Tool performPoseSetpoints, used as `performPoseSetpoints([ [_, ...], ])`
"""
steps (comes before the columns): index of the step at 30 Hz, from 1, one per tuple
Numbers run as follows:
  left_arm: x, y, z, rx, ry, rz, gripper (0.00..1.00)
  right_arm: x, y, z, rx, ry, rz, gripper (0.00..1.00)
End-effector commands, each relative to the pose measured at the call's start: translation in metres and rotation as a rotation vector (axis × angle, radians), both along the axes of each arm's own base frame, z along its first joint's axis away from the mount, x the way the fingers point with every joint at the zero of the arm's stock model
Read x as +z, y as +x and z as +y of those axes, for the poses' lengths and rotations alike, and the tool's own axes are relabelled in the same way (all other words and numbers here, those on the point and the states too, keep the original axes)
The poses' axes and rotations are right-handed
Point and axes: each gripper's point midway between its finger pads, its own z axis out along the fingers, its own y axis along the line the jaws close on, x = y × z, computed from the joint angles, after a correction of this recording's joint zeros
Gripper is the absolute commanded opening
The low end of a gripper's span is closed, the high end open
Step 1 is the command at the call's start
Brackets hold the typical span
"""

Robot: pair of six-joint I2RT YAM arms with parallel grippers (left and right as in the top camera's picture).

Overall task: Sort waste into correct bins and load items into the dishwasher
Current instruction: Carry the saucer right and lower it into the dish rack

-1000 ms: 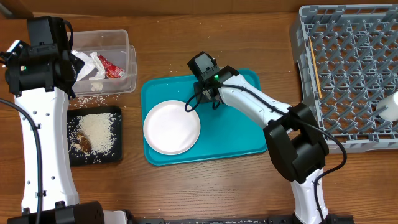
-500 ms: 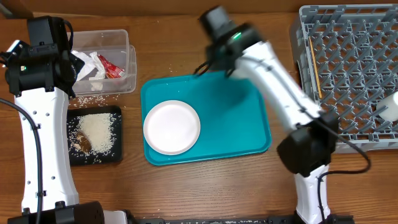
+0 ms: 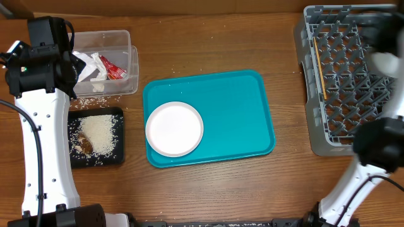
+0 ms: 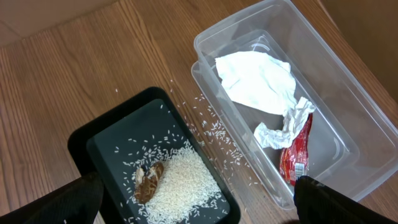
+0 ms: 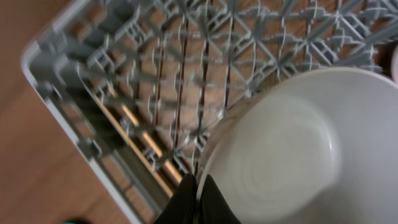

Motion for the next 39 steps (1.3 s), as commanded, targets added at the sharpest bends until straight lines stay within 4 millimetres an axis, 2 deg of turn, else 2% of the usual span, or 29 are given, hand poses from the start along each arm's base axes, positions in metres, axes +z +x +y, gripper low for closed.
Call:
performPoseSetpoints([
  [1, -0.003, 0.001, 0.001, 0.017, -0.002, -0.001, 1.0, 0.02, 0.009, -0.004, 0.208, 0.254, -0.243, 0.04],
  [5, -0.003, 0.001, 0.001, 0.017, -0.002, -0.001, 1.0, 0.033, 0.008, -0.029, 0.248, 0.396, -0.432, 0.04],
  [8, -0.003, 0.001, 0.001, 0.017, -0.002, -0.001, 1.0, 0.026, 0.01, -0.045, 0.281, 0.46, -0.542, 0.04],
  [11, -0.003, 0.001, 0.001, 0.017, -0.002, -0.001, 1.0, 0.02, 0.014, -0.047, 0.345, 0.511, -0.637, 0.04],
  [14, -0.003, 0.001, 0.001, 0.017, -0.002, -0.001, 1.0, 0.026, 0.018, -0.037, 0.49, 0.572, -0.787, 0.04],
  [16, -0.003, 0.001, 0.001, 0.017, -0.002, -0.001, 1.0, 0.026, 0.022, -0.035, 0.517, 0.601, -0.836, 0.04],
  [21, -0.003, 0.001, 0.001, 0.017, -0.002, -0.001, 1.0, 0.013, 0.031, -0.038, 0.496, 0.598, -0.829, 0.04],
  [30, -0.003, 0.001, 0.001, 0.017, -0.002, -0.001, 1.0, -0.058, 0.038, -0.063, 0.275, 0.697, -0.694, 0.04],
  [33, -0.003, 0.001, 0.001, 0.017, -0.002, -0.001, 1.0, -0.076, 0.035, -0.074, 0.199, 0.661, -0.636, 0.04],
  [35, -0.003, 0.001, 0.001, 0.017, -0.002, -0.001, 1.0, -0.081, 0.032, -0.082, 0.162, 0.637, -0.615, 0.04],
  [39, -0.003, 0.001, 0.001, 0.017, -0.002, -0.001, 1.0, -0.072, 0.019, -0.1, 0.117, 0.624, -0.627, 0.04],
])
